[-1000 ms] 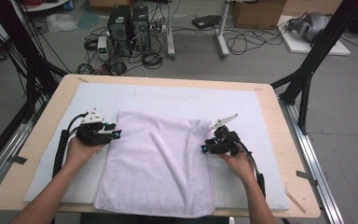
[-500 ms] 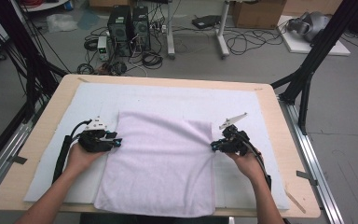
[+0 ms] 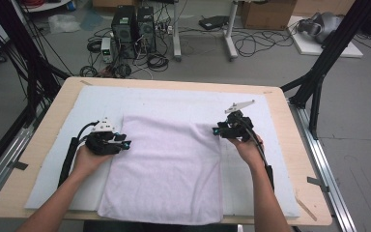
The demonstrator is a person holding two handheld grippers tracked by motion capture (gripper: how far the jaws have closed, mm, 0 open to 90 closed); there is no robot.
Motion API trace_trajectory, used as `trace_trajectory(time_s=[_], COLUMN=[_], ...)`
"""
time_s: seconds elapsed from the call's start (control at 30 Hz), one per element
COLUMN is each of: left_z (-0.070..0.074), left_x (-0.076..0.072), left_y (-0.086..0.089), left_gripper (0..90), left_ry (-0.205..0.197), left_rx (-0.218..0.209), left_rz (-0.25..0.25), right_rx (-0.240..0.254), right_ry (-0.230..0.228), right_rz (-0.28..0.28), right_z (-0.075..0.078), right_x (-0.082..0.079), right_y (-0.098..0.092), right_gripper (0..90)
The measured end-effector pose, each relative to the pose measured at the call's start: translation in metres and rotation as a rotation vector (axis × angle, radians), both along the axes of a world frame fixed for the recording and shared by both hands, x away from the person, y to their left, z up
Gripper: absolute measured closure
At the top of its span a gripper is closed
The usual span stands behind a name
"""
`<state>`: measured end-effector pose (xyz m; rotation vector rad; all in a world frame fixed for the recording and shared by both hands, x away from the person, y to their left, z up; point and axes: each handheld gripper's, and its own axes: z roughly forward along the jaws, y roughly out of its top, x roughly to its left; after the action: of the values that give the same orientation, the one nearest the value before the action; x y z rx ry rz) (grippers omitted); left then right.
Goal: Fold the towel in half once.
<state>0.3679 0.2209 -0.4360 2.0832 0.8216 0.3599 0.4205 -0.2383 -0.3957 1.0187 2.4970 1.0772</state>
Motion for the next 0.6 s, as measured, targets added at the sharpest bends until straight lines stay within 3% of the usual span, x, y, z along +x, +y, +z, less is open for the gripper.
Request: trace_trajectory(time_s=[0.13,0.2,0.23,0.27,0.3,0.4,0.5,0.6], left_z=[0.0,0.001,0.001,0.002,0.002,0.005,0.007,0.007], left_x=[0.0,0.001,0.001,0.001,0.0,-0.001,-0.004,-0.008], left_y=[0.001,0.003,0.004,0.005,0.006,0.009,0.012,0.016], left_gripper=[60.5,60.3,60.2,60.2,60.3,60.2,60.2,59.9], left_ry=[-0.001,0.005,0.005,0.007,0.009,0.003,-0.002,-0.004], left_rx=[-0.012,-0.023,-0.024,-0.027,-0.037,-0.042,-0.039,-0.034], left_rz=[-0.005,-0.003,-0.004,-0.004,0.002,0.002,0.004,0.006], right_rx=[0.008,0.034,0.056,0.078,0.08,0.083,0.073,0.05], right_ry=[0.05,0.068,0.1,0.141,0.172,0.147,0.08,0.057], right_rz=[-0.022,-0.017,-0.009,0.011,0.039,0.076,0.117,0.166], right_z=[-0.004,-0.01,-0.013,-0.016,-0.017,-0.007,0.009,0.01], right_x=[0.023,0.029,0.031,0.032,0.031,0.022,0.004,-0.018], right_y=[-0.003,-0.003,-0.004,-0.005,-0.005,-0.003,0.002,0.009], right_gripper=[51.6,52.5,60.3,76.2,82.8,84.2,84.1,82.2])
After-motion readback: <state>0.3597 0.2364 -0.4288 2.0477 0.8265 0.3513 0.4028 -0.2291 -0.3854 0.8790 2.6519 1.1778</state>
